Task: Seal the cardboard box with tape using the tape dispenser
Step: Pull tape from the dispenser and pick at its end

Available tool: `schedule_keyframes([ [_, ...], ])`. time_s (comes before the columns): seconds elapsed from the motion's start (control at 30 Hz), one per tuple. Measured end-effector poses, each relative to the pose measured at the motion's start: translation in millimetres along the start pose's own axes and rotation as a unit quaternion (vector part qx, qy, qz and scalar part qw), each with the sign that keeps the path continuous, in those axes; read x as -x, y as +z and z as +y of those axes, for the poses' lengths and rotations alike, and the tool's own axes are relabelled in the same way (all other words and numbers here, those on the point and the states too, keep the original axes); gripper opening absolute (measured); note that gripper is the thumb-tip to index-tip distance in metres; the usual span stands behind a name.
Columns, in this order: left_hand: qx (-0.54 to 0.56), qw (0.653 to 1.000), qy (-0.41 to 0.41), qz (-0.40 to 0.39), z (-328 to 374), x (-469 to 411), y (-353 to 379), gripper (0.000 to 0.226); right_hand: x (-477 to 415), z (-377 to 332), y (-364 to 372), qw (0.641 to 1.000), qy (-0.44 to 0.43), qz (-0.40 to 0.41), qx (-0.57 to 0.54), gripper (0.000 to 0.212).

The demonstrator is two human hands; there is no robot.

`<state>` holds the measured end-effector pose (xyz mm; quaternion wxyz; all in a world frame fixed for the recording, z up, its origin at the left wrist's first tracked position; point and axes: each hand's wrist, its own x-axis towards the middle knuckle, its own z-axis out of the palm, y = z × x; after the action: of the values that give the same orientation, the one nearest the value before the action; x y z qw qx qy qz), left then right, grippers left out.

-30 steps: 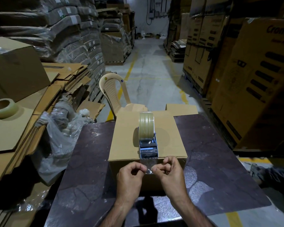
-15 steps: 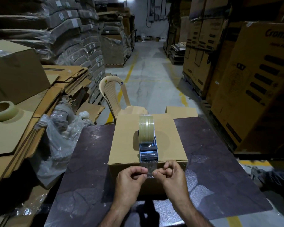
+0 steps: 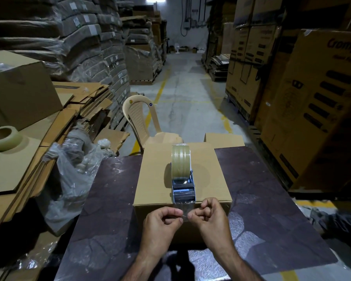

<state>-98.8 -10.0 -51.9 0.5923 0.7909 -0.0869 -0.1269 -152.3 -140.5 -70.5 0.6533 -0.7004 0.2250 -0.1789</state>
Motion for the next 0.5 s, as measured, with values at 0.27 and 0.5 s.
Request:
schedule_keyframes([
  [0.27,0.018,1.0,-0.005,-0.012,-0.1,-1.9,-0.9,0.015,-0.6,-2.2,-2.2,0.999,-0.016,-0.004,0.032,0.031],
  [0.5,0.022,0.999,-0.002,-0.024,-0.8,-2.6,-2.3,0.015,0.4,-5.2,-0.3,0.997,-0.031,0.025,0.061,0.027],
])
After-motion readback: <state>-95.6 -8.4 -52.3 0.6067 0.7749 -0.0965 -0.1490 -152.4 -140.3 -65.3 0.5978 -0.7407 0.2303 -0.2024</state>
